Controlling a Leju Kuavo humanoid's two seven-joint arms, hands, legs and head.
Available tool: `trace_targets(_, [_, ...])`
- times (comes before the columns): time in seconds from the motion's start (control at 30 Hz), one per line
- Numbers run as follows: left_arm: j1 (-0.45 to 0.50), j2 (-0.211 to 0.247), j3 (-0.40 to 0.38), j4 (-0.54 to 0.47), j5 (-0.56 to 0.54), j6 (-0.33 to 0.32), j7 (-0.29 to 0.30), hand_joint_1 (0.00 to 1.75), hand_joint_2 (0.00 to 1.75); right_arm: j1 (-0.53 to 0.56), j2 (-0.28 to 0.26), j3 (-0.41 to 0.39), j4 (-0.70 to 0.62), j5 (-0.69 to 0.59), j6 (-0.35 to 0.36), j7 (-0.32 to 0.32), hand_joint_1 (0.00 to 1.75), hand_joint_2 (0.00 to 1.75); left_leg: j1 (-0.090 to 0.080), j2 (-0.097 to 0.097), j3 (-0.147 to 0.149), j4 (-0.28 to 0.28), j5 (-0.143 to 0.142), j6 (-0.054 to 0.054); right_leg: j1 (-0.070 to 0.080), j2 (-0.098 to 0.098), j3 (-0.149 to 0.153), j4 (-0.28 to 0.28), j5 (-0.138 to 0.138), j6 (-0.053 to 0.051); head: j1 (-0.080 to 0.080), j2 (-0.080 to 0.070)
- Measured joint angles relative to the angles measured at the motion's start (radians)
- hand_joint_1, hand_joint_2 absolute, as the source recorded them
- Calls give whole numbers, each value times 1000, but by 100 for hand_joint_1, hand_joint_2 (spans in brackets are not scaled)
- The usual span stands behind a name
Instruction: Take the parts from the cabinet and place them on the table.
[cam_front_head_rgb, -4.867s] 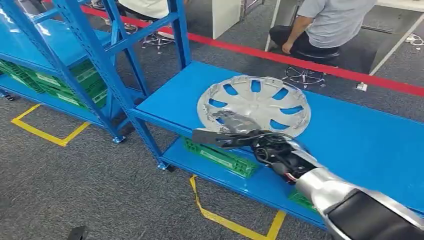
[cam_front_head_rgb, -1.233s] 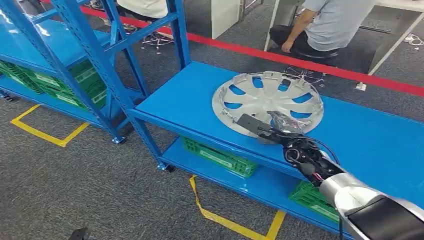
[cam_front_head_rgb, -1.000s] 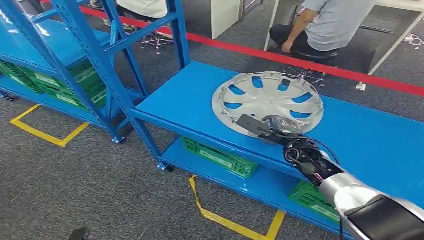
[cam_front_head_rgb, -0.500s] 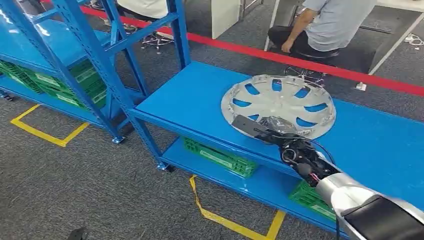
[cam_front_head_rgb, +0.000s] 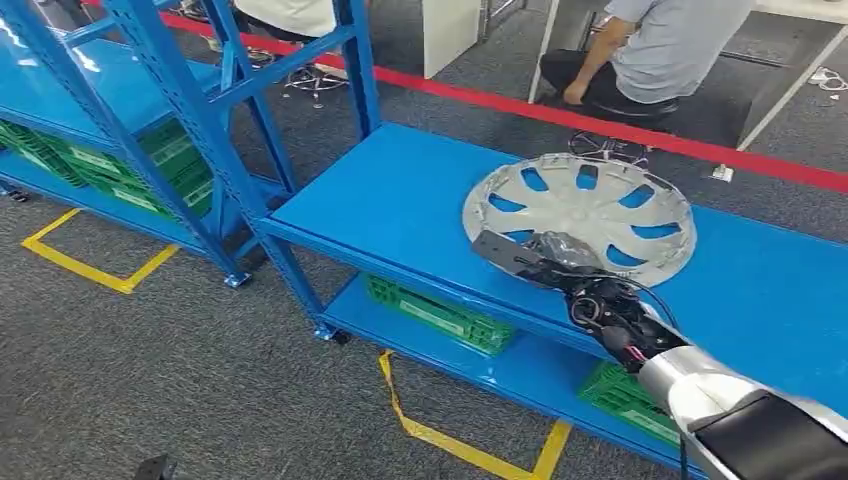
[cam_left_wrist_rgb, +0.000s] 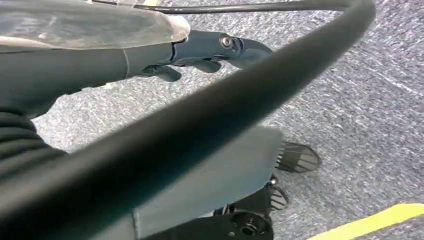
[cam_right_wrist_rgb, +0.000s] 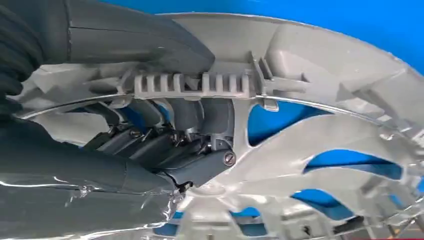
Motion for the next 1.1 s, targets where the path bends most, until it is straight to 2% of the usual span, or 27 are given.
trace_targets(0.47, [0,2,0,0,20,19,-33,0,175,0,0,0,0,-23,-6,-21,175,175,0,0,0,0,0,0,0,0,0,0,0,0,0,0])
trace_targets(0.57, [0,2,0,0,29,21,-33,0,175,0,0,-1,0,-59,-15,-50,175,175,0,0,0,0,0,0,0,0,0,0,0,0,0,0])
trace_targets(0.7, [0,3,0,0,36,27,-33,0,175,1,0,-8,-18,-148,-52,-121,175,175,0,0,0,0,0,0,0,0,0,0,0,0,1,0])
trace_targets(0.87, [1,3,5,0,43,41,-33,0,175,18,0,-31,-116,-281,-128,-200,175,175,0,0,0,0,0,0,0,0,0,0,0,0,1,0])
trace_targets(0.97, [1,3,9,0,52,50,-33,0,175,38,-1,-40,-229,-269,-178,-184,175,175,0,0,0,0,0,0,0,1,-1,0,0,0,1,0])
trace_targets(1.1, [3,3,10,0,53,53,-33,0,175,59,-3,-44,-361,-251,-185,-145,175,175,0,0,0,0,0,0,0,0,-1,0,0,0,1,0])
